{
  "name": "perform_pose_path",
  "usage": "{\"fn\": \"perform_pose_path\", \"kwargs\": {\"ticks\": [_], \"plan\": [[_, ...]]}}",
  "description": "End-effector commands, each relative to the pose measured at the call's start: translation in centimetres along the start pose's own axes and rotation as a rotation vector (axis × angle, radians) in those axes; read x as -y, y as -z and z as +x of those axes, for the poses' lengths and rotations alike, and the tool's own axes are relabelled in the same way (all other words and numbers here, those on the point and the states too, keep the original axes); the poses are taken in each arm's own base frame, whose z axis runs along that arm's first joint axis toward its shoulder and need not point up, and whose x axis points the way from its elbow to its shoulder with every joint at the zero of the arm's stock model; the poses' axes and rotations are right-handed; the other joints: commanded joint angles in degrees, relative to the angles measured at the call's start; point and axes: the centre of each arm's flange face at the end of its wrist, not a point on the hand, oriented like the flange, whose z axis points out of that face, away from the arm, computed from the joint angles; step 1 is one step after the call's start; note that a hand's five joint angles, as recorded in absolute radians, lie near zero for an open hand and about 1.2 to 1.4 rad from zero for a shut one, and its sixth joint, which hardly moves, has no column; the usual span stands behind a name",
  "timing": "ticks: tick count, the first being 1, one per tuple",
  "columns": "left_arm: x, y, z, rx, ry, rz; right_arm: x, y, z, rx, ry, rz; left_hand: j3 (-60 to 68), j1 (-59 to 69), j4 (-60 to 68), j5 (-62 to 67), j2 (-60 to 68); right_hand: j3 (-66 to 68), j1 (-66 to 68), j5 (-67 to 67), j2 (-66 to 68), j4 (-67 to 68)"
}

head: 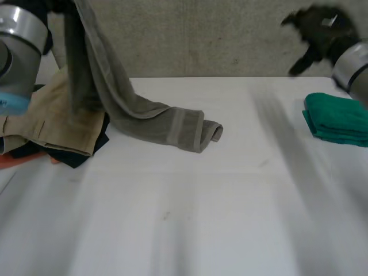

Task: Fold the laundry.

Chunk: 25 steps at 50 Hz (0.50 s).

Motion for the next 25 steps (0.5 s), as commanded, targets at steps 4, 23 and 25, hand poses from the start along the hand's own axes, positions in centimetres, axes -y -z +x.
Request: {"fn": "perform_pose_path", "kwargs": {"ticks": [4, 23, 25], "plan": [[2.3, 4.2, 1.8, -0.185, 0.023, 0.028, -4.7, -0.6, -4.4, 0.141, -0.066, -0.129, 11.44, 13.99, 11.31, 13.11, 11.05, -4.52, -3.78, -3.69, -3.98, -4.54], [16.9, 11.0, 3.3, -0.316, 0.104, 0.293, -10.2, -2.2, -20.9, 0.496, -0.178, -0.153, 11.44, 13.99, 11.31, 13.11, 11.05, 1.52, 2.27, 2.35, 2.07, 1.51], [17.3, 11.5, 3.4, -0.326, 0.110, 0.301, -10.8, -1.9, -22.5, 0.497, -0.174, -0.161, 11.44, 13.99, 11.31, 13.11, 11.05, 12.54, 13.28, 13.37, 13.09, 12.52]]}}
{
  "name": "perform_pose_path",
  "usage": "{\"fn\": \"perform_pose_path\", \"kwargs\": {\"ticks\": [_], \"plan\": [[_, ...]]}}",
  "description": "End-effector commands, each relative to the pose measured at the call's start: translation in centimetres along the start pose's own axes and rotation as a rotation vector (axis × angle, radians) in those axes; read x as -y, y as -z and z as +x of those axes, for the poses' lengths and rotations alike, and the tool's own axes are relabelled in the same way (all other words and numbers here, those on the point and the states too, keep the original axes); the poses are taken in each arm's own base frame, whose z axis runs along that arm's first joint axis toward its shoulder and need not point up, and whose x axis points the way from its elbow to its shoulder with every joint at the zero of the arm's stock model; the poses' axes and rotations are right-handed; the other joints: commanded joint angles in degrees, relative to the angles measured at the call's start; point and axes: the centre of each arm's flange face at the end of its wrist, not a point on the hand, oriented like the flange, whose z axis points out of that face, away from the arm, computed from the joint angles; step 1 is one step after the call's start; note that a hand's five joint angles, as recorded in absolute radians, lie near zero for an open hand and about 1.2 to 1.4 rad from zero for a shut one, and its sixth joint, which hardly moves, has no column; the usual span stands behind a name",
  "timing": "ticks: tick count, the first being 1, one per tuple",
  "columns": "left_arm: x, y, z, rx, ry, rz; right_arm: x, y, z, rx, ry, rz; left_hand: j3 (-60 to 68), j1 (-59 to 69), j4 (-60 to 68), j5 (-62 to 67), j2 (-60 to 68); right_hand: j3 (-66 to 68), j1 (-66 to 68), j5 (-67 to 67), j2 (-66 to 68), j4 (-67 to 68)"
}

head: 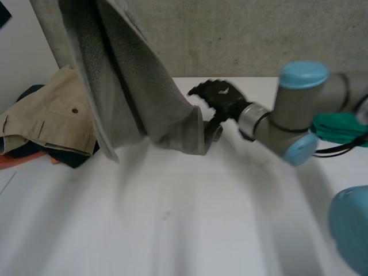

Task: Fold the laundry.

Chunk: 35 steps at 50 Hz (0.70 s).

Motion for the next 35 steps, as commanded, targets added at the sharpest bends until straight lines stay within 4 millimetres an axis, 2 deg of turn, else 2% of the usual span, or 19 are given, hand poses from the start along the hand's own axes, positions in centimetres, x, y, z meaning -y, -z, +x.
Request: {"fn": "perform_pose_path", "kwargs": {"ticks": [1, 3, 6, 7, 10, 11, 14, 15, 16, 20, 22, 23, 27, 29, 30, 32, 35], "plan": [[2.5, 0.8, 0.9, -0.023, 0.023, 0.043, -3.1, -1.8, -4.9, 0.040, 0.001, -0.033, 11.43, 13.99, 11.29, 13.12, 11.04, 26.65, 25.57, 26.09, 26.35, 26.44], [2.6, 1.0, 0.9, -0.021, 0.019, 0.044, -3.5, -1.9, -5.6, 0.016, 0.014, -0.047, 11.43, 13.99, 11.29, 13.12, 11.04, 61.78, 60.69, 61.21, 61.47, 61.56], [2.3, 1.1, 0.6, -0.005, 0.012, 0.035, -3.6, -1.6, -4.7, -0.056, 0.039, -0.075, 11.43, 13.99, 11.29, 13.12, 11.04, 61.94, 60.86, 61.38, 61.64, 61.73], [1.9, 1.1, -0.1, 0.022, -0.002, 0.025, -3.4, -1.2, -2.9, -0.137, 0.063, -0.103, 11.43, 13.99, 11.29, 13.12, 11.04, 61.94, 60.86, 61.38, 61.64, 61.73], [0.7, 1.2, -1.8, 0.077, -0.030, -0.007, -2.1, -0.1, 0.3, -0.256, 0.113, -0.126, 11.43, 13.99, 11.29, 13.12, 11.04, 61.94, 60.86, 61.38, 61.64, 61.73], [-0.3, 1.3, -3.0, 0.111, -0.043, -0.034, -1.0, 1.0, 2.2, -0.315, 0.140, -0.143, 11.43, 13.99, 11.29, 13.12, 11.04, 61.94, 60.86, 61.38, 61.64, 61.73], [-2.2, 1.6, -4.9, 0.163, -0.056, -0.090, 0.8, 3.3, 4.6, -0.351, 0.164, -0.183, 11.43, 13.99, 11.29, 13.12, 11.04, 61.94, 60.86, 61.38, 61.64, 61.73], [-3.6, 1.9, -6.1, 0.194, -0.059, -0.134, 2.3, 5.1, 5.9, -0.356, 0.176, -0.197, 11.43, 13.99, 11.29, 13.12, 11.04, 61.94, 60.86, 61.38, 61.64, 61.73], [-4.3, 2.1, -6.6, 0.210, -0.061, -0.157, 3.2, 6.1, 6.4, -0.353, 0.183, -0.199, 11.43, 13.99, 11.29, 13.12, 11.04, 61.94, 60.86, 61.38, 61.64, 61.73], [-8.0, 3.4, -8.5, 0.266, -0.060, -0.293, 5.9, 10.6, 7.1, -0.299, 0.221, -0.218, 11.43, 13.99, 11.29, 13.12, 11.04, 61.94, 60.86, 61.38, 61.64, 61.73], [-9.6, 4.1, -8.9, 0.282, -0.056, -0.359, 7.0, 12.2, 7.4, -0.297, 0.242, -0.207, 11.43, 13.99, 11.29, 13.12, 11.04, 61.94, 60.86, 61.38, 61.64, 61.73], [-10.9, 4.7, -9.0, 0.290, -0.058, -0.421, 7.9, 13.6, 7.7, -0.305, 0.269, -0.198, 11.43, 13.99, 11.29, 13.12, 11.04, 61.94, 60.86, 61.38, 61.64, 61.73], [-14.2, 6.5, -9.0, 0.302, -0.072, -0.592, 9.2, 16.4, 8.4, -0.337, 0.307, -0.211, 11.43, 13.99, 11.29, 13.12, 11.04, 61.94, 60.86, 61.38, 61.64, 61.73], [-15.4, 7.3, -9.0, 0.301, -0.080, -0.666, 9.1, 17.2, 8.4, -0.330, 0.300, -0.245, 11.43, 13.99, 11.29, 13.12, 11.04, 61.94, 60.86, 61.38, 61.64, 61.73], [-16.6, 8.1, -8.7, 0.294, -0.082, -0.738, 8.6, 17.6, 7.9, -0.295, 0.289, -0.289, 11.43, 13.99, 11.29, 13.12, 11.04, 61.94, 60.86, 61.38, 61.64, 61.73], [-17.6, 8.9, -8.1, 0.279, -0.082, -0.808, 7.7, 17.9, 7.3, -0.246, 0.279, -0.340, 11.43, 13.99, 11.29, 13.12, 11.04, 61.94, 60.86, 61.38, 61.64, 61.73], [-19.7, 10.2, -6.3, 0.228, -0.067, -0.935, 5.2, 17.9, 6.4, -0.142, 0.275, -0.452, 11.43, 13.99, 11.29, 13.12, 11.04, 61.94, 60.86, 61.38, 61.64, 61.73]]}}
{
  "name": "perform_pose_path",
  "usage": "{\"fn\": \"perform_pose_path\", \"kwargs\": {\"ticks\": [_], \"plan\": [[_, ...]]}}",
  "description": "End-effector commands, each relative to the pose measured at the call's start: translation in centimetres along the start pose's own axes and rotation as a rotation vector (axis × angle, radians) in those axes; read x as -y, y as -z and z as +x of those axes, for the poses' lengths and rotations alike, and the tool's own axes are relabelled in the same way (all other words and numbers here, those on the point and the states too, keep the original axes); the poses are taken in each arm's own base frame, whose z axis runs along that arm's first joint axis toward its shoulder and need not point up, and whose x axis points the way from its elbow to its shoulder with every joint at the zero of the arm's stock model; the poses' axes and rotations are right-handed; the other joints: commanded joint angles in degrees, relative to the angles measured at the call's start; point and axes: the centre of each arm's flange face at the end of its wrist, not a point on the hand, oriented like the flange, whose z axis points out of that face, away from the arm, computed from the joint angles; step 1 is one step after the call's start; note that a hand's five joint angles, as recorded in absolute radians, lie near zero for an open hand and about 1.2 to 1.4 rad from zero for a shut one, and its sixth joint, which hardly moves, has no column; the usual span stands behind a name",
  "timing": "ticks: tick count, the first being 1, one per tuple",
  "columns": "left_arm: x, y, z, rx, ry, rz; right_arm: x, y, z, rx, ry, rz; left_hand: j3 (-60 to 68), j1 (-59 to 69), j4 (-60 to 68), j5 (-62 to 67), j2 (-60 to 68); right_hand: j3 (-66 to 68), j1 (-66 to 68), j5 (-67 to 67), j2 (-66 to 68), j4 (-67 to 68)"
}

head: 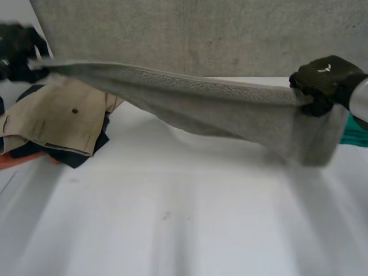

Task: Fold the laundry.

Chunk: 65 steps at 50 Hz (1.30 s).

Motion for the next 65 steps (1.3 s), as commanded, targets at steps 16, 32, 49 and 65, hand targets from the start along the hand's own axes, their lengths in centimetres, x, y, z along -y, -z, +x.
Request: {"fn": "perform_pose_path", "kwargs": {"ticks": [16, 32, 49, 65], "plan": [[-11.2, -6.4, 8.0, -0.111, -0.078, -0.375, -7.4, -6.6, -3.0, 0.168, 0.095, -0.226, 11.43, 13.99, 11.28, 13.11, 11.04, 12.07, 15.89, 14.49, 12.49, 11.71], [11.2, -12.2, 2.9, 0.253, 0.090, 0.585, 7.3, -10.0, 7.2, -0.594, 0.172, 0.683, 11.43, 13.99, 11.28, 13.11, 11.04, 12.07, 15.89, 14.49, 12.49, 11.71], [-6.2, -10.8, 4.6, 0.137, 0.040, 0.065, -5.4, -13.1, -4.1, -0.086, 0.011, 0.231, 11.43, 13.99, 11.28, 13.11, 11.04, 12.07, 15.89, 14.49, 12.49, 11.71], [-9.5, -7.3, 4.1, 0.081, 0.002, -0.081, -12.5, -10.5, -8.0, 0.081, -0.045, -0.098, 11.43, 13.99, 11.28, 13.11, 11.04, -11.64, -7.81, -9.22, -11.21, -12.00]]}}
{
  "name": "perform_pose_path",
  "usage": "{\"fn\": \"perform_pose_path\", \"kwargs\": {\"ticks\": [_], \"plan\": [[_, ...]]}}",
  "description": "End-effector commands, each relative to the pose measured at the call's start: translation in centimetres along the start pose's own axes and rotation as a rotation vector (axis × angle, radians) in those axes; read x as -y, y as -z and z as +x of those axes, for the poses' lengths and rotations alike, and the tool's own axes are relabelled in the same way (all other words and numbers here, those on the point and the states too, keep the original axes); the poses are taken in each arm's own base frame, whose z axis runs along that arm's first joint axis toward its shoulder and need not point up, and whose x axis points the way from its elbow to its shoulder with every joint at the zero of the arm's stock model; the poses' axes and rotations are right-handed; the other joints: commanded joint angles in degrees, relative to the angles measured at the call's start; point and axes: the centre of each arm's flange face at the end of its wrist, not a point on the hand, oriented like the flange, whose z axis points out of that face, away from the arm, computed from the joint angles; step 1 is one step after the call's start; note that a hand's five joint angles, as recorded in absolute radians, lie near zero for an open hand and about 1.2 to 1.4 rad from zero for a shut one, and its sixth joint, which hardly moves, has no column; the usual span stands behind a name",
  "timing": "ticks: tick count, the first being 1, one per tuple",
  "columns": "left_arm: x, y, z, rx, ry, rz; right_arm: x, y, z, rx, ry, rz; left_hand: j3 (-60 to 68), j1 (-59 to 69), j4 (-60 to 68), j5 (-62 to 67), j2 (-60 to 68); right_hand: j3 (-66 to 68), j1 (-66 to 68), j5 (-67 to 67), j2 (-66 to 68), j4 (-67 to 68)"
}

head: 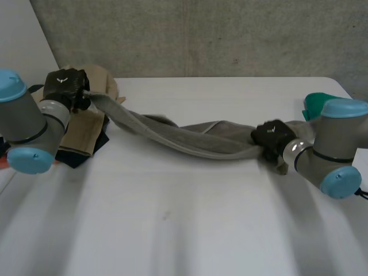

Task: Fold the laundry.

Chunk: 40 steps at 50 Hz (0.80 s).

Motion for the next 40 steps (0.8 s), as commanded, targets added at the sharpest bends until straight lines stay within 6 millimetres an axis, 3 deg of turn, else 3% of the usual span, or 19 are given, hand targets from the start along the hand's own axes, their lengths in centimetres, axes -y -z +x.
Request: {"fn": "perform_pose_path", "kwargs": {"ticks": [1, 8, 18, 23, 31, 40], "plan": [[1.3, 1.0, -0.9, -0.016, -0.012, 0.016, 0.9, 2.1, 0.9, -0.018, -0.044, -0.012, 11.43, 13.99, 11.28, 13.11, 11.04, -13.11, -9.97, -11.22, -12.76, -13.95], [2.2, 2.1, -1.3, -0.024, -0.005, 0.023, 1.7, 4.1, 3.2, -0.124, -0.189, -0.011, 11.43, 13.99, 11.28, 13.11, 11.04, -24.73, -21.59, -22.84, -24.38, -25.58], [2.2, 2.6, -1.2, -0.045, 0.000, 0.031, -0.2, 5.7, 5.9, -0.270, -0.533, -0.068, 11.43, 13.99, 11.28, 13.11, 11.04, -25.58, -22.44, -23.69, -25.23, -26.43], [2.2, 2.7, -1.1, -0.048, 0.000, 0.030, -1.2, 6.3, 5.2, -0.255, -0.644, -0.122, 11.43, 13.99, 11.28, 13.11, 11.04, -24.07, -20.93, -22.18, -23.72, -24.91], [2.6, 3.0, -1.0, -0.055, -0.001, 0.036, -2.1, 6.7, 3.2, -0.184, -0.550, -0.176, 11.43, 13.99, 11.28, 13.11, 11.04, -20.53, -17.39, -18.64, -20.18, -21.37], [3.0, 3.3, -0.8, -0.064, -0.003, 0.046, -2.1, 6.5, 2.2, -0.148, -0.525, -0.156, 11.43, 13.99, 11.28, 13.11, 11.04, -28.61, -25.47, -26.71, -28.26, -29.45]]}}
